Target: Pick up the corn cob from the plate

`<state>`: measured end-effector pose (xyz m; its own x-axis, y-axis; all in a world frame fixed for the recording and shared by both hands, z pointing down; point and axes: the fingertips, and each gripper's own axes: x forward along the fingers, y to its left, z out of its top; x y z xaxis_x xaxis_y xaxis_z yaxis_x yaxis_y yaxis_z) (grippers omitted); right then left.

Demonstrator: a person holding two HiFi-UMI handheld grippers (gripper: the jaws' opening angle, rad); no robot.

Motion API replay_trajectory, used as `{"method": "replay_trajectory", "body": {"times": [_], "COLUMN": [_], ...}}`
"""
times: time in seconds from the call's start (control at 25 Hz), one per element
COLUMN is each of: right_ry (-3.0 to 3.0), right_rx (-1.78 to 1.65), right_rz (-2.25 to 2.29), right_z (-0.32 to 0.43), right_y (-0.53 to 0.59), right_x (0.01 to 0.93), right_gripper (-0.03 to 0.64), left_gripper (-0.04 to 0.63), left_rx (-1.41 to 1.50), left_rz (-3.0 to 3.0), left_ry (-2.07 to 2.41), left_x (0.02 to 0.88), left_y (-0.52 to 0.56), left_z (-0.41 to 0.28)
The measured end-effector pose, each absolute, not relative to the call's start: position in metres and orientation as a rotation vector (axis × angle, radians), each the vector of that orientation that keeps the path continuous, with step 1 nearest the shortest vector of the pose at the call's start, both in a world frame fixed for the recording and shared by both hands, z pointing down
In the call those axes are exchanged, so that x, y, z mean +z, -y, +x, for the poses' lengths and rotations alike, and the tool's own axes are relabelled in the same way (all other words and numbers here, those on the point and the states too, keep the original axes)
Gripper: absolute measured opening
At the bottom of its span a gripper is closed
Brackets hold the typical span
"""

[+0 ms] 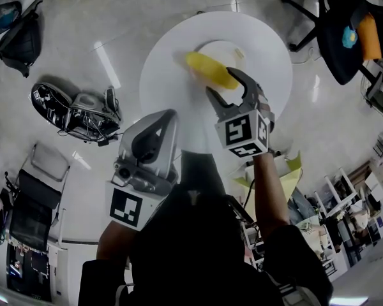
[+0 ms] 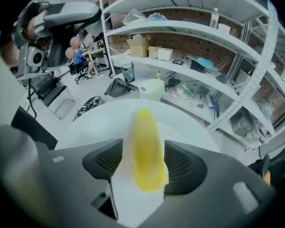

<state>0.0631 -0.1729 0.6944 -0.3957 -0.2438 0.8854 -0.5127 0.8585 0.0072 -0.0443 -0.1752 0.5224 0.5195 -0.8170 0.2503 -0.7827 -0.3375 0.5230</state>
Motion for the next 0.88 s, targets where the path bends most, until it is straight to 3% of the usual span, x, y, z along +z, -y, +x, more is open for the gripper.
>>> {"method": "replay_trajectory", "body": {"times": [0.88], "right_ry": [1.889], "right_rx": [0.311], "right_rz": [0.429], "right_z": [0.061], "right_y": [0.18], "right_x": [0.73], "right_gripper": [0.298], "left_gripper": [0.002], "left_rx": [-0.054], "left_rz": [2.148], "left_ry": [1.288], "left_x": [0.535], "left_y": [0.167], "left_z": [-0.053]}}
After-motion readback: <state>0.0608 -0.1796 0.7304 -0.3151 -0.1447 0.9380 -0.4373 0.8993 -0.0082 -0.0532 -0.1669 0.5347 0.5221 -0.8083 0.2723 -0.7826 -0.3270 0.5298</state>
